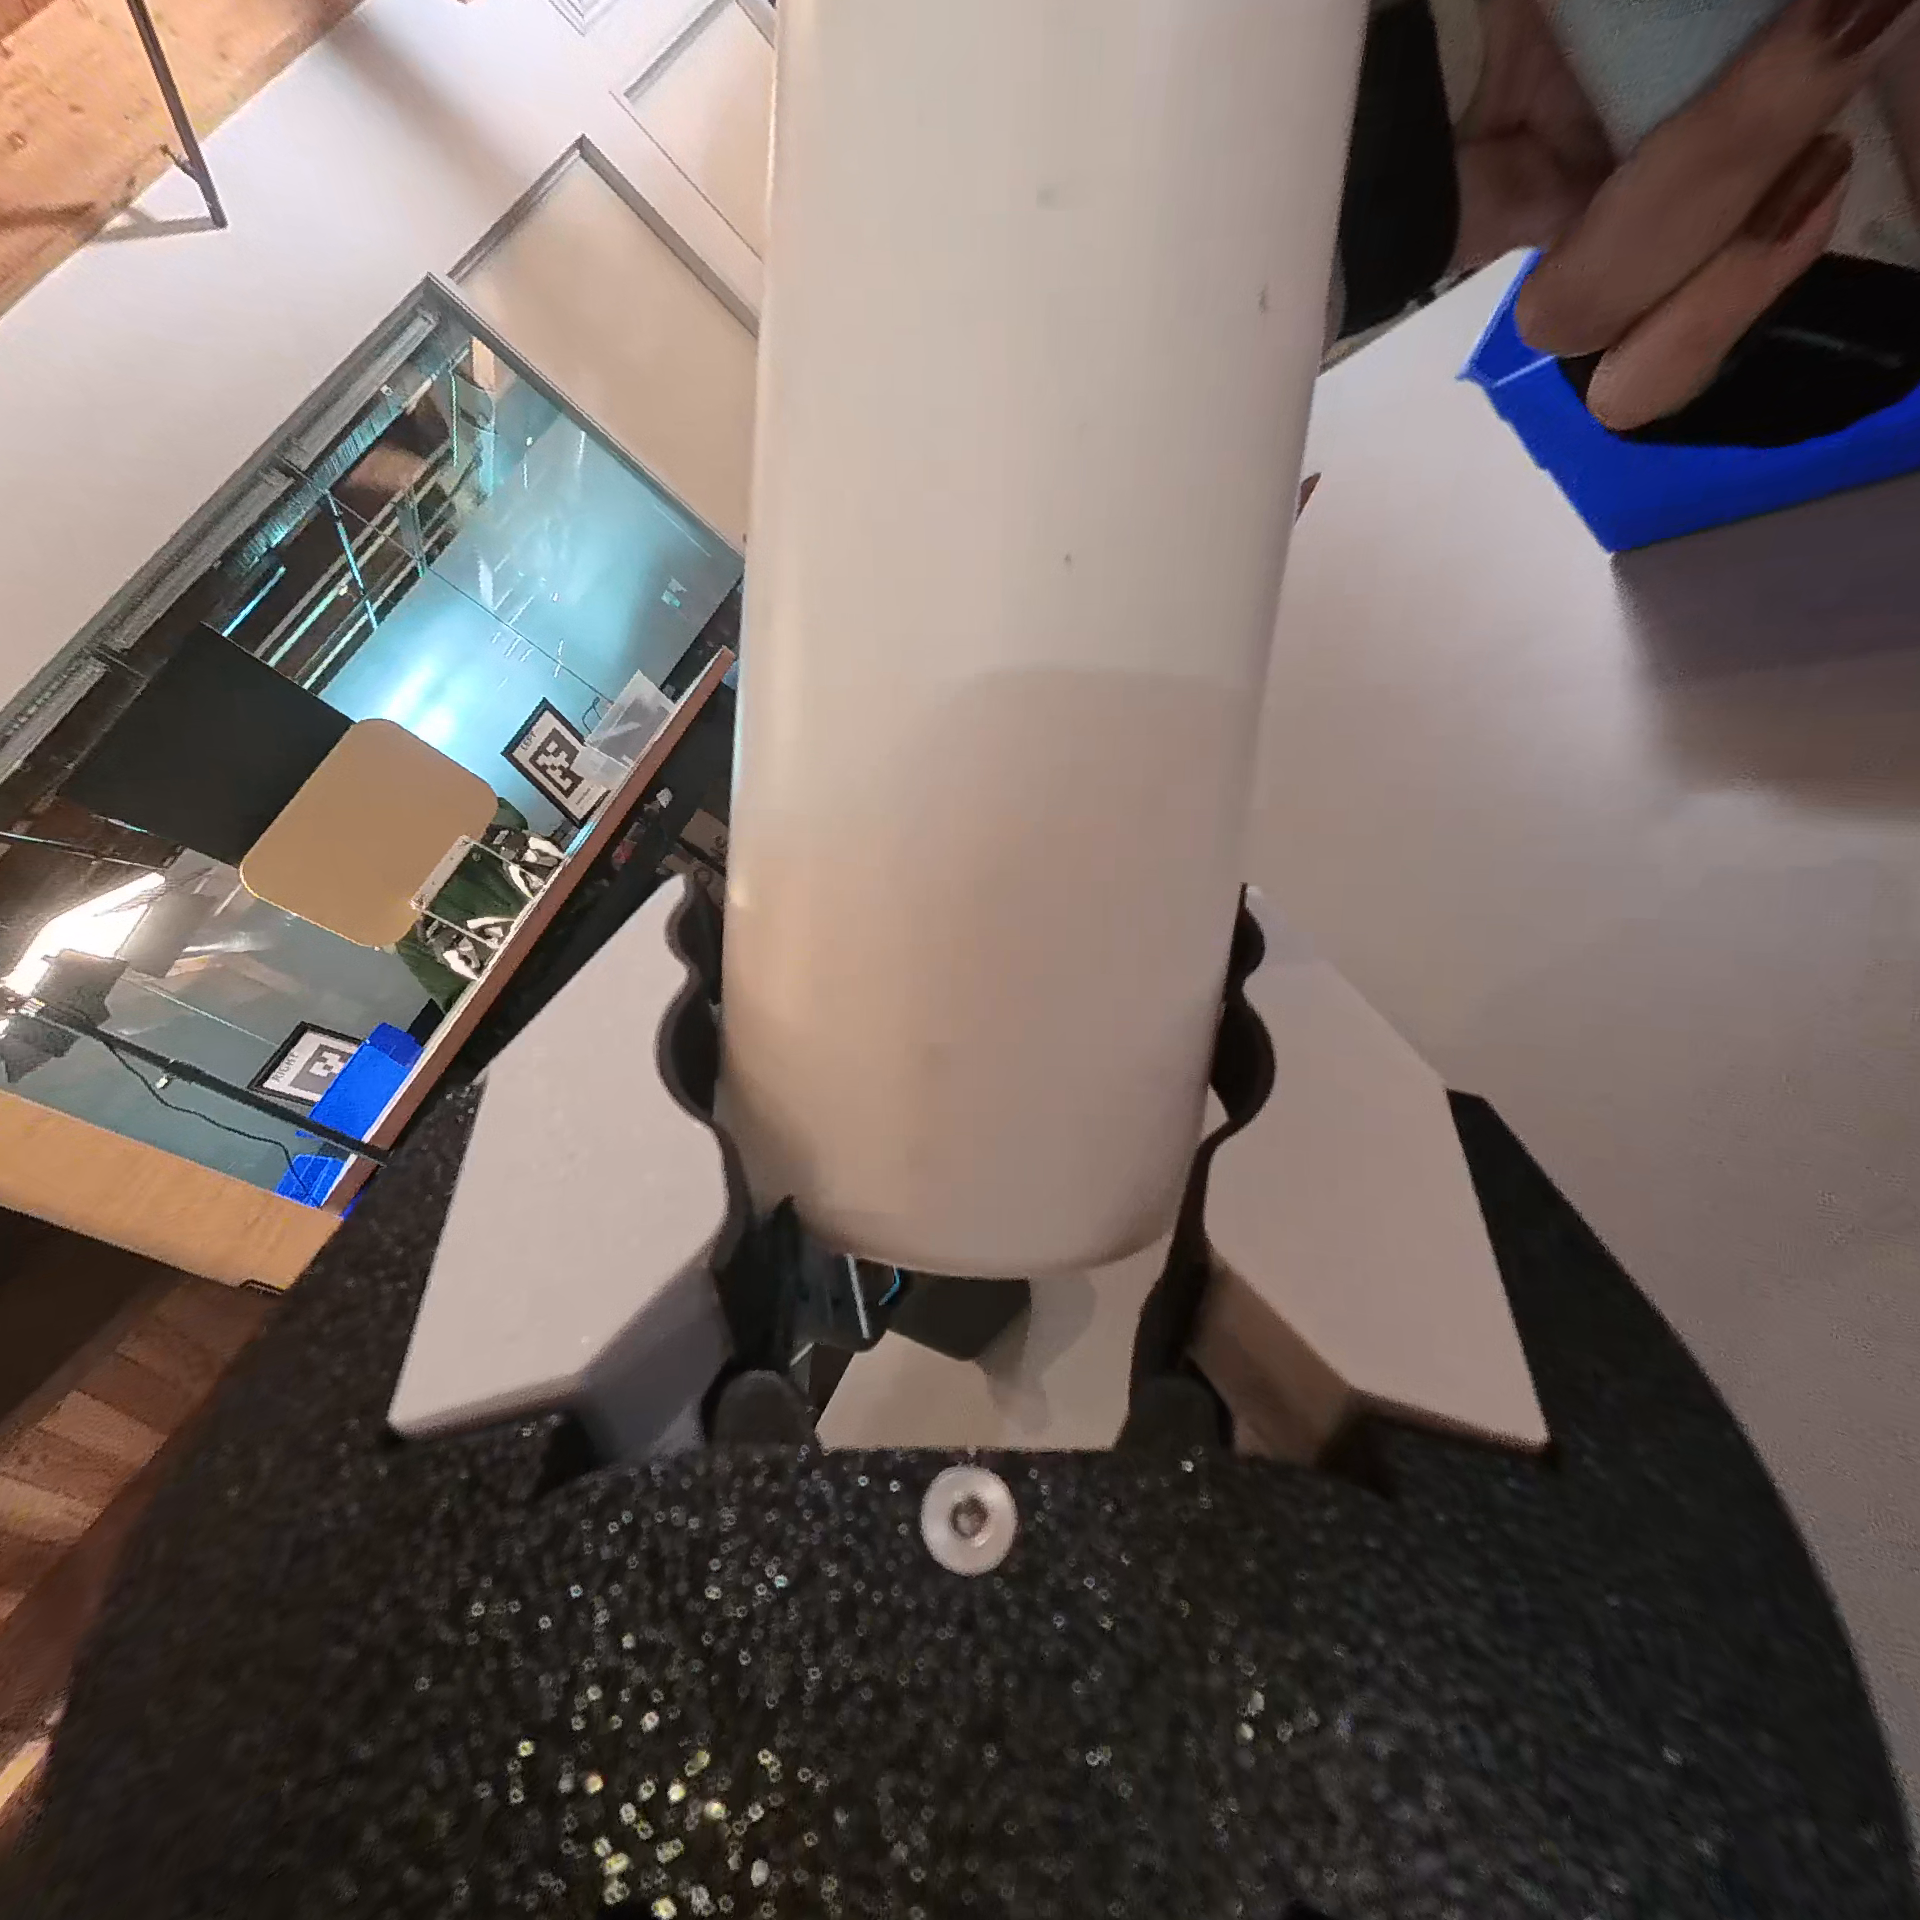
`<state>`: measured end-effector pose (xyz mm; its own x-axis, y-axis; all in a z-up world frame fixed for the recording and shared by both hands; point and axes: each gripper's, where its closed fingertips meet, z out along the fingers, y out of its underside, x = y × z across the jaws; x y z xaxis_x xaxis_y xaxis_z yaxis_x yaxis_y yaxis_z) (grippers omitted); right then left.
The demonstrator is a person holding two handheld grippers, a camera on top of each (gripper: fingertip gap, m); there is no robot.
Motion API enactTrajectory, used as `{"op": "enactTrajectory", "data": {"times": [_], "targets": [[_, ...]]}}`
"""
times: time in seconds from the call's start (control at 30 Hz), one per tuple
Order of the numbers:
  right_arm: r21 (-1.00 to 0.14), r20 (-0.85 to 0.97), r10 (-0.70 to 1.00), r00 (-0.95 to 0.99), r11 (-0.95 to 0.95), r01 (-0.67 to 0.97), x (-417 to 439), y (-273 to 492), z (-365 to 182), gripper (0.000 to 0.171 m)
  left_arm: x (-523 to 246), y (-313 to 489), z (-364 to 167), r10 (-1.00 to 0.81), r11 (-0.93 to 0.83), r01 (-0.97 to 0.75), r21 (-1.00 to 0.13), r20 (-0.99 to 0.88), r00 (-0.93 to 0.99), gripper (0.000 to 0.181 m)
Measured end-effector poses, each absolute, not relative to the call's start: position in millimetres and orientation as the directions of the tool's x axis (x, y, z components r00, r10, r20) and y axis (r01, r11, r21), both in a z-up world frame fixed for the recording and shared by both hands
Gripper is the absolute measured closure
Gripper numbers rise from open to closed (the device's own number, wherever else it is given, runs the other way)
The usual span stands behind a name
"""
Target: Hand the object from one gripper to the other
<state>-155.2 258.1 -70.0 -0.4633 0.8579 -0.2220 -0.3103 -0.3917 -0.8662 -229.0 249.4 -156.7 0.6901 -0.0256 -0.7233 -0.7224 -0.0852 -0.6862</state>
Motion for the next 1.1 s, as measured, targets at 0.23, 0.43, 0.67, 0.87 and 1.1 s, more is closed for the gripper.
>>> {"op": "enactTrajectory", "data": {"times": [0.23, 0.43, 0.67, 0.87, 1.1], "targets": [[-0.841, -0.309, 0.829, -0.466, -0.467, -0.272, -156, 261, -64, 0.086, -220, 241, -147, -0.071, -0.018, -0.684, -0.73, -0.681, 0.729, 0.086], [-0.861, -0.294, 0.907, -0.302, -0.388, -0.329, -153, 285, -66, 0.082, -209, 236, -135, -0.121, 0.058, -0.613, -0.788, -0.615, 0.779, 0.088], [-0.932, 0.039, 0.999, 0.006, 0.039, -0.36, -139, 295, -62, 0.074, -210, 223, -112, -0.148, 0.186, -0.454, -0.872, -0.481, 0.864, 0.097], [-0.905, 0.399, 0.917, -0.005, 0.393, -0.164, -161, 266, -103, 0.066, -241, 211, -103, -0.231, 0.295, -0.125, -0.947, -0.198, 0.953, 0.181], [-0.979, 0.075, 0.994, 0.083, 0.057, 0.197, -178, 333, -185, 0.075, -238, 223, -124, -0.288, 0.169, -0.098, -0.981, -0.144, 0.947, 0.181]]}}
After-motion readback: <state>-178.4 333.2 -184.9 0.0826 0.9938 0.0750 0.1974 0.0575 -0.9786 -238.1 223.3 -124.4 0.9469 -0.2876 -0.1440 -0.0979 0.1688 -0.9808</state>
